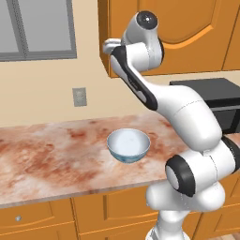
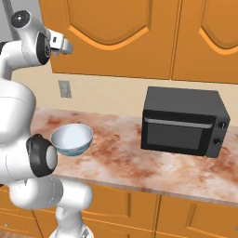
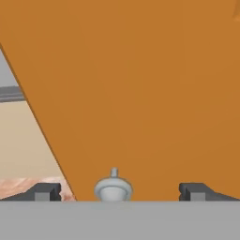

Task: Open the cabinet and setup a tea strainer by placing it in the bowl upright.

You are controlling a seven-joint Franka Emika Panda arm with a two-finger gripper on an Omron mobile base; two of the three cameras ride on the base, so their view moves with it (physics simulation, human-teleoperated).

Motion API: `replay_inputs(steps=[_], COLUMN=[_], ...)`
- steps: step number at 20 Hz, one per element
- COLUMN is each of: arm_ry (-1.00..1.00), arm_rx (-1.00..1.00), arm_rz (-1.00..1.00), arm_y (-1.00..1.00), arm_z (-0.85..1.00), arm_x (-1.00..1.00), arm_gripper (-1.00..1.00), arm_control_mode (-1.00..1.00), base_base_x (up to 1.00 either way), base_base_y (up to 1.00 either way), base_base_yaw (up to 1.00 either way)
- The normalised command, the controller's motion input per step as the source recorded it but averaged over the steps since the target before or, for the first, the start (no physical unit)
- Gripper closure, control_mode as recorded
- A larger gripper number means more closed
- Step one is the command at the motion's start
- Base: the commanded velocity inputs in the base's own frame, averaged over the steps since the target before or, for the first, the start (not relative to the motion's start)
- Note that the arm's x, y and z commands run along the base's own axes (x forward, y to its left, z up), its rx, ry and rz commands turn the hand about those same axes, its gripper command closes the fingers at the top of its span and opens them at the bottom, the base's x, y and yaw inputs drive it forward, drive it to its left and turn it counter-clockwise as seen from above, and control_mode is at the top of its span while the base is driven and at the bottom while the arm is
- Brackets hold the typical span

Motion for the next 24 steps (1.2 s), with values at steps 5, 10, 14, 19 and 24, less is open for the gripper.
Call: replay_inputs(steps=[5, 10, 14, 19, 24], arm_ry=[0.00, 0.00, 0.00, 0.00, 0.00], arm_rx=[0.00, 0.00, 0.00, 0.00, 0.00], arm_rz=[0.00, 0.00, 0.00, 0.00, 0.00], arm_y=[0.15, 0.11, 0.01, 0.00, 0.00], arm_z=[0.00, -0.07, -0.17, -0.14, -0.21], arm_x=[0.19, 0.18, 0.11, 0.04, 0.00], arm_gripper=[-1.00, -1.00, -1.00, -1.00, -1.00], arm_control_mode=[-1.00, -1.00, -1.00, -1.00, -1.00], base_base_x=[0.00, 0.00, 0.00, 0.00, 0.00], base_base_y=[0.00, 0.00, 0.00, 0.00, 0.00], base_base_yaw=[0.00, 0.00, 0.00, 0.00, 0.00])
